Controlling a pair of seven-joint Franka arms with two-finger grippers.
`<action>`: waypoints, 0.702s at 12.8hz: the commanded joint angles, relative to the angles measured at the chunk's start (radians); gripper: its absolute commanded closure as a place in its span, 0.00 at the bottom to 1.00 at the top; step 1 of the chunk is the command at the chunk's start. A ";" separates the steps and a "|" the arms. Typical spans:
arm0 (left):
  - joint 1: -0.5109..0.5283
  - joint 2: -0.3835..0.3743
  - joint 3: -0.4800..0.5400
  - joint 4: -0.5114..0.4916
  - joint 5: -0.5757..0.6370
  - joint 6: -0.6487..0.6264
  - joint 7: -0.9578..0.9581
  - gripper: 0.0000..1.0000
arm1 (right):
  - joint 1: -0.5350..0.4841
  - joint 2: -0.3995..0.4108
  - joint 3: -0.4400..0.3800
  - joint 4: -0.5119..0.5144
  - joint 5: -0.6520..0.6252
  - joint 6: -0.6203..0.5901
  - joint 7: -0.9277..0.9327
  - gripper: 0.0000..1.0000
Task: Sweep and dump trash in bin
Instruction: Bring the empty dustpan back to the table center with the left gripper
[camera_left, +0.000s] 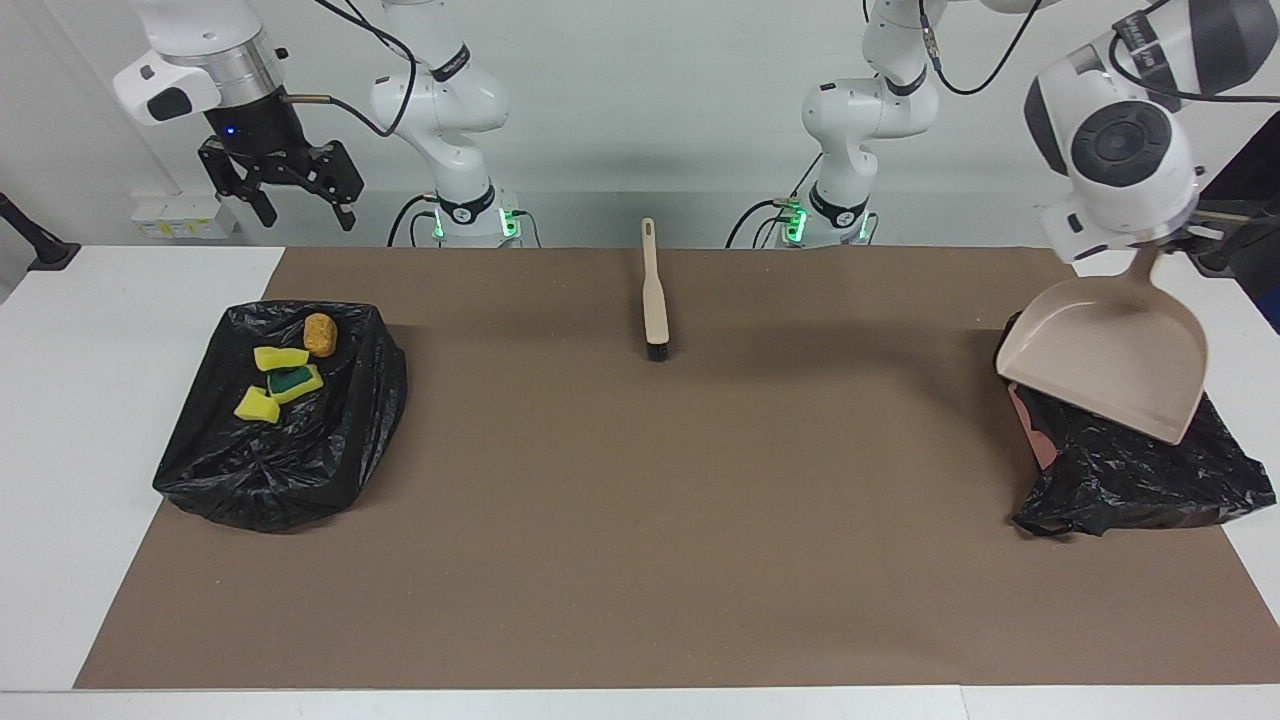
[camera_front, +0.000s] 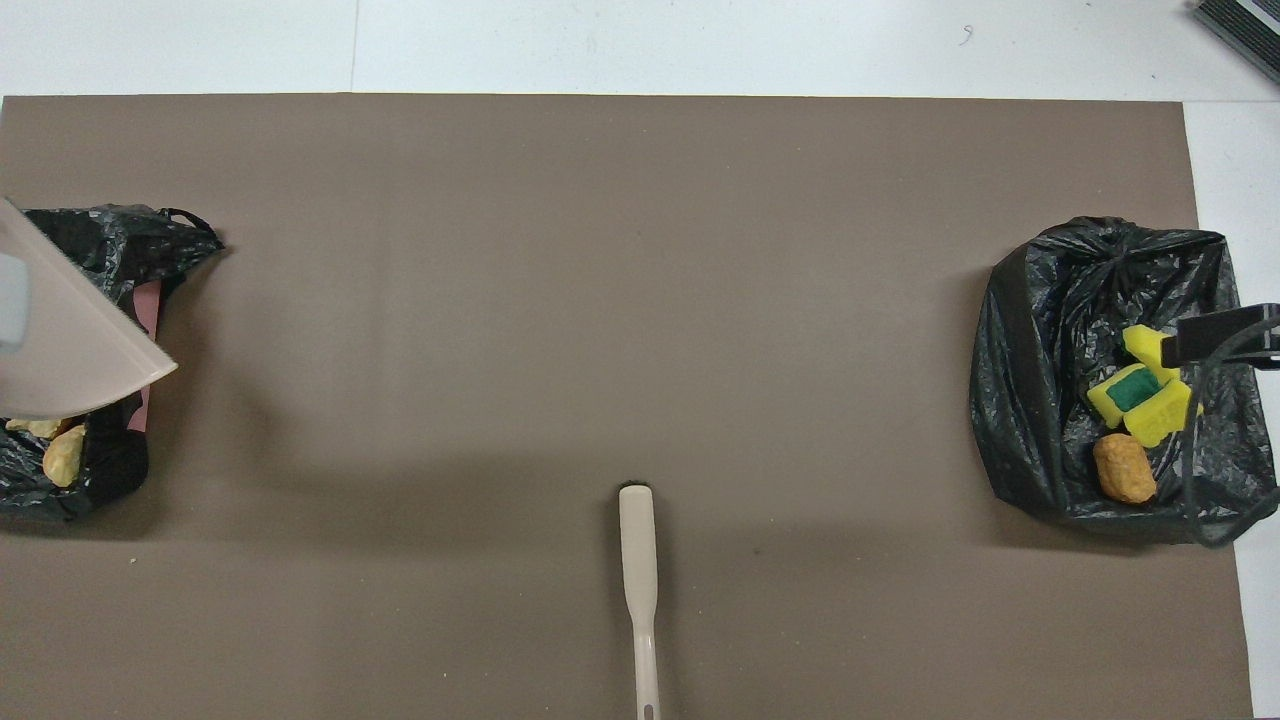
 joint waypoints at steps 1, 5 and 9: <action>-0.053 -0.036 0.014 -0.022 -0.107 -0.033 -0.187 1.00 | -0.003 -0.026 -0.006 -0.030 0.004 -0.001 -0.020 0.00; -0.095 -0.038 -0.003 -0.014 -0.301 -0.030 -0.404 1.00 | -0.003 -0.026 -0.003 -0.032 -0.002 0.005 -0.020 0.00; -0.096 -0.044 -0.052 -0.018 -0.517 0.045 -0.583 1.00 | -0.004 -0.023 0.002 -0.027 0.000 0.005 -0.019 0.00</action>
